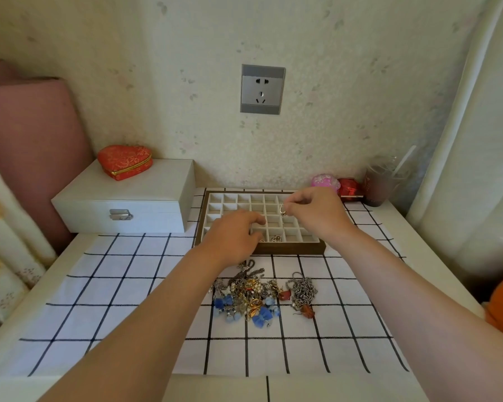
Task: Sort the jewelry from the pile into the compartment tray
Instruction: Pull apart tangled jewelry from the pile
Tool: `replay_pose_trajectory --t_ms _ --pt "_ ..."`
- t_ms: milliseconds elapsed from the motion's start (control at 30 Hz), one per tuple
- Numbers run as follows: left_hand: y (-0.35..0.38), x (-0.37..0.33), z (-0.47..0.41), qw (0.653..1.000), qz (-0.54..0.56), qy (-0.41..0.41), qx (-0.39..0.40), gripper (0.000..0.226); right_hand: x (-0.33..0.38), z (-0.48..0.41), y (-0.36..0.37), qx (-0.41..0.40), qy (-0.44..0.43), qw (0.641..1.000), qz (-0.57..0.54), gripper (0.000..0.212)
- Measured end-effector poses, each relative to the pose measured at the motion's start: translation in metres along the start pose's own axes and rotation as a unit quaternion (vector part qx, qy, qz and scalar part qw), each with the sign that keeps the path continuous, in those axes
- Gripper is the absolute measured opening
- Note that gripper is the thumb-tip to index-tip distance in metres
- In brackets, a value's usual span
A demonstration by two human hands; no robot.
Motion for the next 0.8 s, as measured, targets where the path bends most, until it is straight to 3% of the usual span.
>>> replay_pose_trajectory --t_ms 367,667,800 --pt "0.004 -0.012 0.003 0.994 -0.088 0.065 -0.009 0.034 -0.033 0.000 0.027 0.125 0.018 0.966 0.224 0.012" --pt "0.011 -0.018 0.005 0.973 -0.208 0.102 0.020 0.050 -0.016 0.002 0.017 0.120 -0.052 0.961 0.246 0.022" --pt "0.010 -0.021 0.004 0.972 -0.211 0.098 0.020 0.048 -0.018 0.010 0.018 0.167 -0.052 0.945 0.277 0.030"
Point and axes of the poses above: each hand's wrist, its own z-axis away from the middle knuckle, its own y-axis out of the palm, x = y × z, the point moved 6 cm from there along -z, towards the middle knuckle, and after that the axes turned 14 degrees about -z, right-handed, at the moved point
